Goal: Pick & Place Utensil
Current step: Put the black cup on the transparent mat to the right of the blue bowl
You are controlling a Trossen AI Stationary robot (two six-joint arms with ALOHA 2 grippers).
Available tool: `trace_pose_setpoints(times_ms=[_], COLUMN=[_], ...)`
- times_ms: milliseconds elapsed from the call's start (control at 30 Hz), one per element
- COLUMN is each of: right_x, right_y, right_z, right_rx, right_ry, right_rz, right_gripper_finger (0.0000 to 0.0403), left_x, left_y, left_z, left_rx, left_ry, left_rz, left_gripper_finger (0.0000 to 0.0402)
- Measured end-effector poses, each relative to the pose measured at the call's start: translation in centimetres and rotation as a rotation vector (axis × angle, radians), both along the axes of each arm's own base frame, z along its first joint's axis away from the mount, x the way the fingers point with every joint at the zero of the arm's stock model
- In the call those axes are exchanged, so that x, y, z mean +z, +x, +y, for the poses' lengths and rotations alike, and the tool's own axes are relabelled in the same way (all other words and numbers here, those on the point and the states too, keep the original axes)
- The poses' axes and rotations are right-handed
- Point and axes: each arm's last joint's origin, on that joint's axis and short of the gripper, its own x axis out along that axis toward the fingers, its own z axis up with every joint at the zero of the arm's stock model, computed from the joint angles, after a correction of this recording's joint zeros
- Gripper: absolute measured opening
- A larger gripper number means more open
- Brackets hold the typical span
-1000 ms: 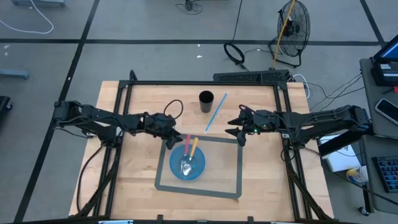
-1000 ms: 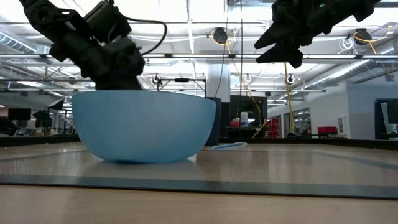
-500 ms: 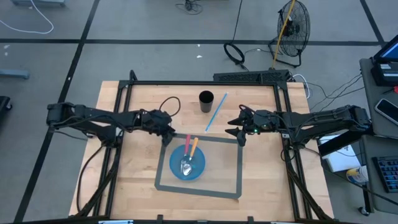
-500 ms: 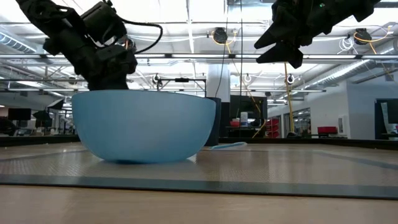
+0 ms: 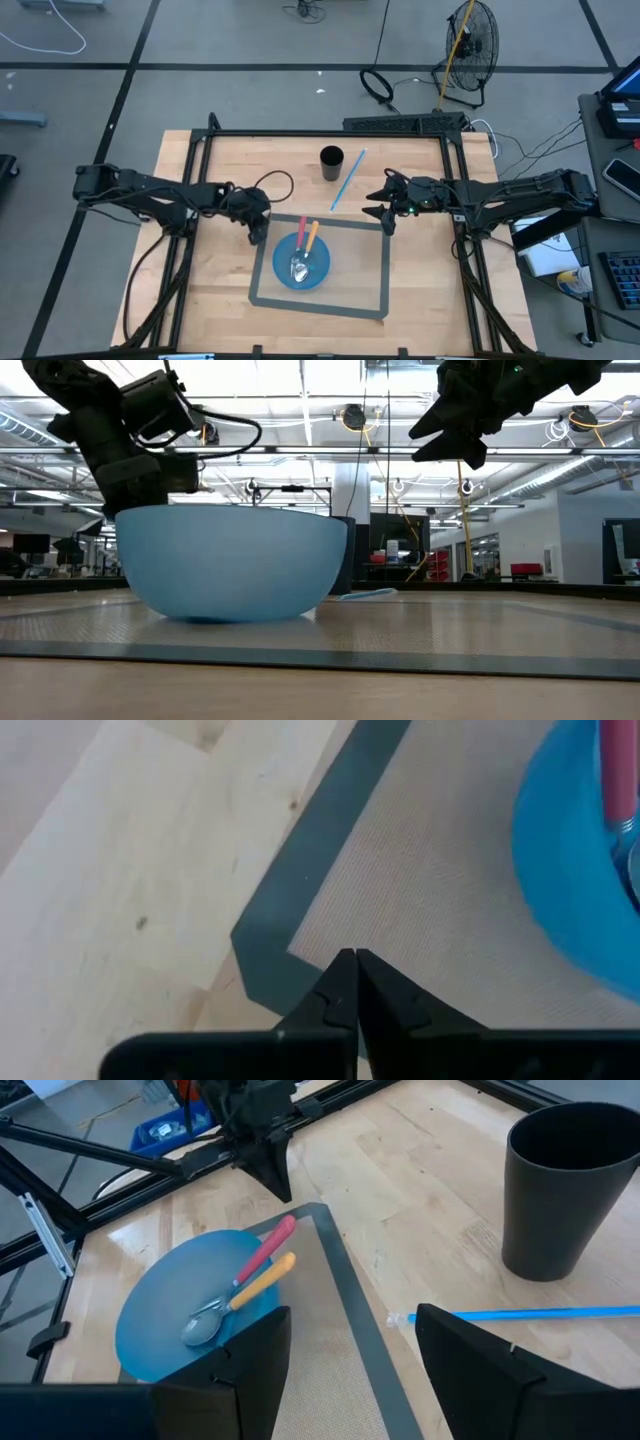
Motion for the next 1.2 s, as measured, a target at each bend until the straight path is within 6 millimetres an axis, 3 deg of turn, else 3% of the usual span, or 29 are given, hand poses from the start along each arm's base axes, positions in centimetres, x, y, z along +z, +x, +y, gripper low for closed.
trace_pose_setpoints(times_ms=[433, 1200], right_x=[0.0, 0.0], right_y=[0.0, 0.0], right_z=[0.0, 0.0], right_rx=[-0.004, -0.004], right_ry=[0.006, 0.007], right_rz=[-0.001, -0.001], right_gripper_finger=[0.021, 0.021], left_x=[-2.2, -3.3], left_y=[0.7, 1.0], left_z=[-0.9, -2.6], left_rx=[-0.064, -0.086], left_ry=[0.006, -0.02], left_rz=[0.101, 0.158], left_gripper_finger=[0.0004, 0.0002])
